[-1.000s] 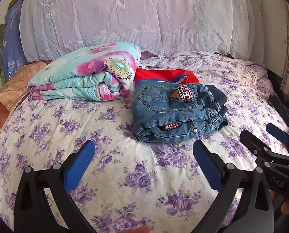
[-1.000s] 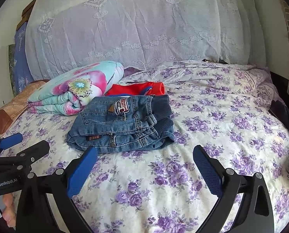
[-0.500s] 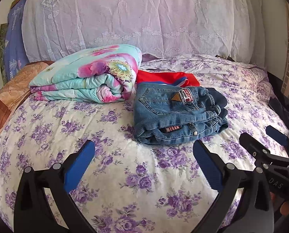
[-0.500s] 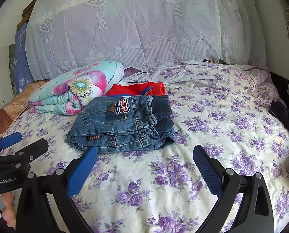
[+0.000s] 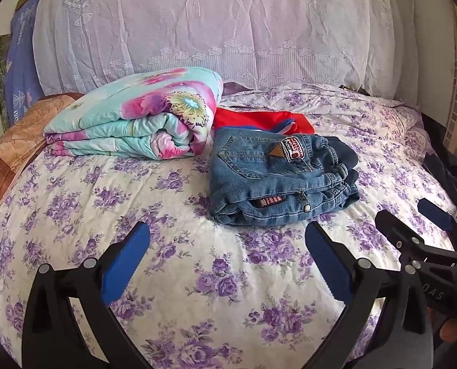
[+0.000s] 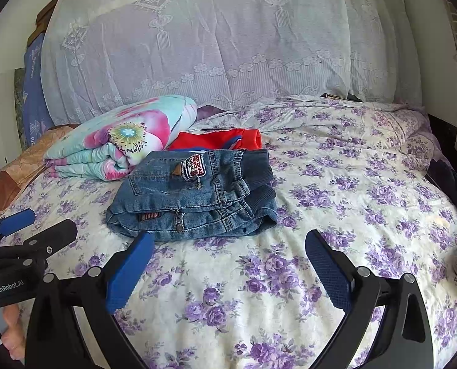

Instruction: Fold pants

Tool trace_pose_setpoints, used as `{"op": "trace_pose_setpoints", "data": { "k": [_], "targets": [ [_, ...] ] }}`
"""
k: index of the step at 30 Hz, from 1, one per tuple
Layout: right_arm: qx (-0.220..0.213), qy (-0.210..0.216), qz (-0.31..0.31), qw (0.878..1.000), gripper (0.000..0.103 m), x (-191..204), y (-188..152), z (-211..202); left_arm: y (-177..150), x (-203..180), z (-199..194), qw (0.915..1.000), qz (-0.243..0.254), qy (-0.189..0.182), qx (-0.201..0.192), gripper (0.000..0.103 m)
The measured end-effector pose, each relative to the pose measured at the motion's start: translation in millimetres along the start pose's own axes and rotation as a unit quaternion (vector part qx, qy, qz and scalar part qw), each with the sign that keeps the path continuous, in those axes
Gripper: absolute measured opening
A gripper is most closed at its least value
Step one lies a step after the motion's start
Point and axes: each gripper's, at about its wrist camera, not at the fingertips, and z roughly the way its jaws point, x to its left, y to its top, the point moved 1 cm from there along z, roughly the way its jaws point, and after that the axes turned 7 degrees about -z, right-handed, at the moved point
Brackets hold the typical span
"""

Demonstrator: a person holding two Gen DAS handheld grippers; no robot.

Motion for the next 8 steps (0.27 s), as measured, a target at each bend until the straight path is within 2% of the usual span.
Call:
{"op": "trace_pose_setpoints", "data": {
  "k": [8],
  "targets": [
    [0.000,-0.001,0.000,1.000,0.100,0.4,0.1,0.1,-0.5,0.5,1.2,1.0000,-0.001,0.003,0.003,0.098]
  ]
}}
